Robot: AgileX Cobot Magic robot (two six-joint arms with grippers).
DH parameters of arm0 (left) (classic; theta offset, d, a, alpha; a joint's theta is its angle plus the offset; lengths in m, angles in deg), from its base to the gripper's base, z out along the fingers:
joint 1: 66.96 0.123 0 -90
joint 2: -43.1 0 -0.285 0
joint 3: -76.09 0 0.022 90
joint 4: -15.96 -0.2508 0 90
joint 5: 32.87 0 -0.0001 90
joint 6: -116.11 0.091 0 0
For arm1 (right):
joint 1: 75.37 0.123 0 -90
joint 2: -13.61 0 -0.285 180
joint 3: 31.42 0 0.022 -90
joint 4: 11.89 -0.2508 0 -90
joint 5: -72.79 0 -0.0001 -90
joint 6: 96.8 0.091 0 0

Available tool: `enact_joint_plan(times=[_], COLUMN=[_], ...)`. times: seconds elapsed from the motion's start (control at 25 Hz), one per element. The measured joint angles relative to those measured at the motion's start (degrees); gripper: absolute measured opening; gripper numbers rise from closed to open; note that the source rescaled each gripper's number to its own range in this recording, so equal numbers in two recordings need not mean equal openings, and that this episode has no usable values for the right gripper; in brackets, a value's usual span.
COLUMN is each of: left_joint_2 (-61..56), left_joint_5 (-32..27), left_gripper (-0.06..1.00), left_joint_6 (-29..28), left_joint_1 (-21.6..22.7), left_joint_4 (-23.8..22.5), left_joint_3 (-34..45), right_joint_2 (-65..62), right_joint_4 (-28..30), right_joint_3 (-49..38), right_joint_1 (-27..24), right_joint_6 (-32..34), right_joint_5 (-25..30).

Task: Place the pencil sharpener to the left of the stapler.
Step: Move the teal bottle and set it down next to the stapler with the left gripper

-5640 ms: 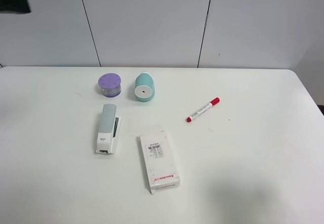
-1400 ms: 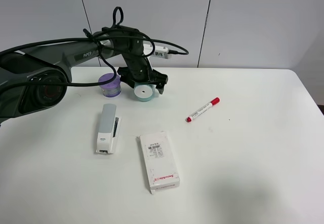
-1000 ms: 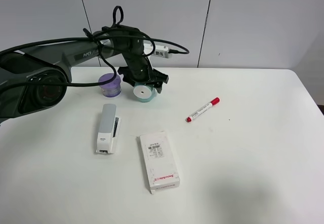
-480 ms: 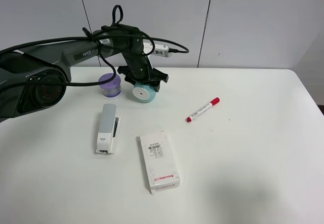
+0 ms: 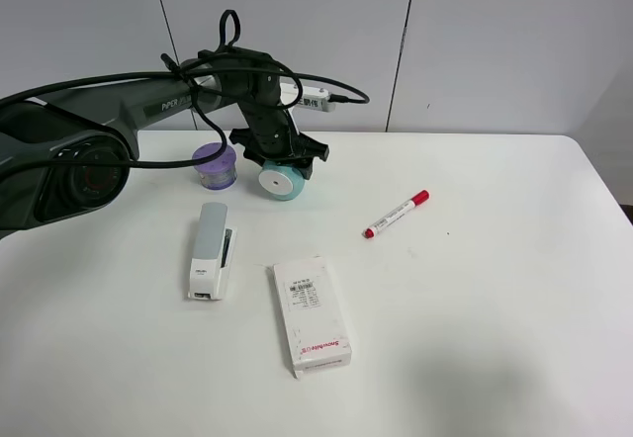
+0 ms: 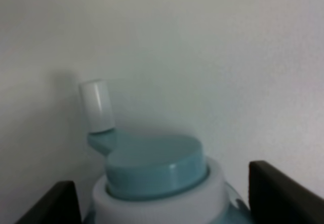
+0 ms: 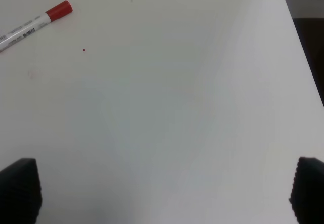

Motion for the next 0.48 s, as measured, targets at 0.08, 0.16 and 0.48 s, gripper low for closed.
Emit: enact_joint_plan(times=[0.08,0.16,0.48], left_joint_2=[0.0,0.0,0.0], left_joint_5=[-0.1,-0.1,-0.5], left_gripper=[0.00,0.00,0.00], left_joint_6=[0.0,0.0,0.0], left_joint_1=[0.0,0.0,0.0], left_joint_4=[0.0,0.0,0.0], left_joint_3=[0.0,0.0,0.0], right_joint_2=[0.0,0.0,0.0], right_joint_4=[0.0,0.0,0.0], right_joint_3=[0.0,0.0,0.0], right_joint_1=[0.0,0.0,0.0], right_joint_6=[0.0,0.0,0.0], right_joint_5=[0.0,0.0,0.0])
